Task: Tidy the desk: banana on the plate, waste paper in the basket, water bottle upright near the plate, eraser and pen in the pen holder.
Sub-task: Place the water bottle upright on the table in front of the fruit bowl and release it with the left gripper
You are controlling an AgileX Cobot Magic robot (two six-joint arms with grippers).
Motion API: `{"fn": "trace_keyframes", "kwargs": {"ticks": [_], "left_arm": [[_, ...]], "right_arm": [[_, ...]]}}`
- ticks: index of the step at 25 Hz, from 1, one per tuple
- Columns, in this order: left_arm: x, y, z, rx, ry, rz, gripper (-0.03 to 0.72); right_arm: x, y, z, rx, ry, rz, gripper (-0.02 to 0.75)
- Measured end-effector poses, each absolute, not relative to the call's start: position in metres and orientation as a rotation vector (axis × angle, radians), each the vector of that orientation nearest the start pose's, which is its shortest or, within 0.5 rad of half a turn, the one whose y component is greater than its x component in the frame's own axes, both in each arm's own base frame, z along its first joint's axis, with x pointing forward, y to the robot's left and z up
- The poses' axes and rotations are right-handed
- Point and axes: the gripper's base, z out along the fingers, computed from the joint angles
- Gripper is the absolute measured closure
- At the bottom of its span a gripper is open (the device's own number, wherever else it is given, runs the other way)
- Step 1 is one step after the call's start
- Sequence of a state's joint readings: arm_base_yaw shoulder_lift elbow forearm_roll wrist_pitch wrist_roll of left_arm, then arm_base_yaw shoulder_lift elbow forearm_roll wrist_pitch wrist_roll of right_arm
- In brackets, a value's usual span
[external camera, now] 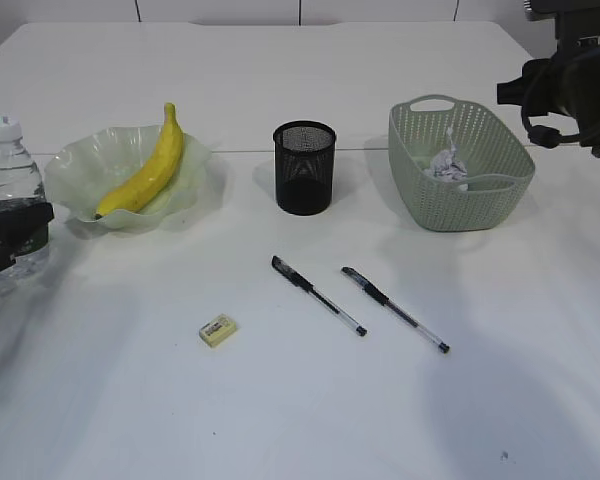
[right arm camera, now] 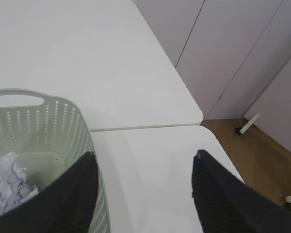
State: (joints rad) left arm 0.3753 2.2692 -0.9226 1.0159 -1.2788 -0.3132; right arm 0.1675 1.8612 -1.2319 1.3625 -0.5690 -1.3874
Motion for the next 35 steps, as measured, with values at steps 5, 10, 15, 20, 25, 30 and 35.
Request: {"fn": "trace_keyframes", "kwargs": {"ticks": [5,10,15,20,25,30,35], "left_arm": [[0.3619,0.062,0.0657,0.443,1.622,-0.503,0.309],[0.3617,0.0617,0.0653,0.441,1.617,-0.508,0.309],[0.3616,0.0617,0.0647,0.44,1.618,-0.509,0.309],[0.3616,0.0617,0.0648,0.44,1.617,-0.509,0.309],[0.3616,0.0617,0.0648,0.44,1.617,-0.509,0.309],[0.3617,0.0618,0.065,0.439,1.616,-0.508,0.309],[0.3623,0.0627,0.0652,0.426,1.615,-0.501,0.309]], "right_arm": [[0.4171,0.022,0.2411,0.135,1.942,-0.479,0.276],[0.4171,0.022,0.2411,0.135,1.942,-0.479,0.276],[0.4171,0.022,0.2411,0.135,1.942,-0.479,0.276],[0.4171,0.022,0.2411,0.135,1.942,-0.479,0.276],[0.4171,0.022,0.2411,0.135,1.942,-0.479,0.276],[0.4171,0.022,0.2411,0.135,1.942,-0.479,0.276],[0.4172,0.022,0.2411,0.134,1.941,-0.479,0.276]]}}
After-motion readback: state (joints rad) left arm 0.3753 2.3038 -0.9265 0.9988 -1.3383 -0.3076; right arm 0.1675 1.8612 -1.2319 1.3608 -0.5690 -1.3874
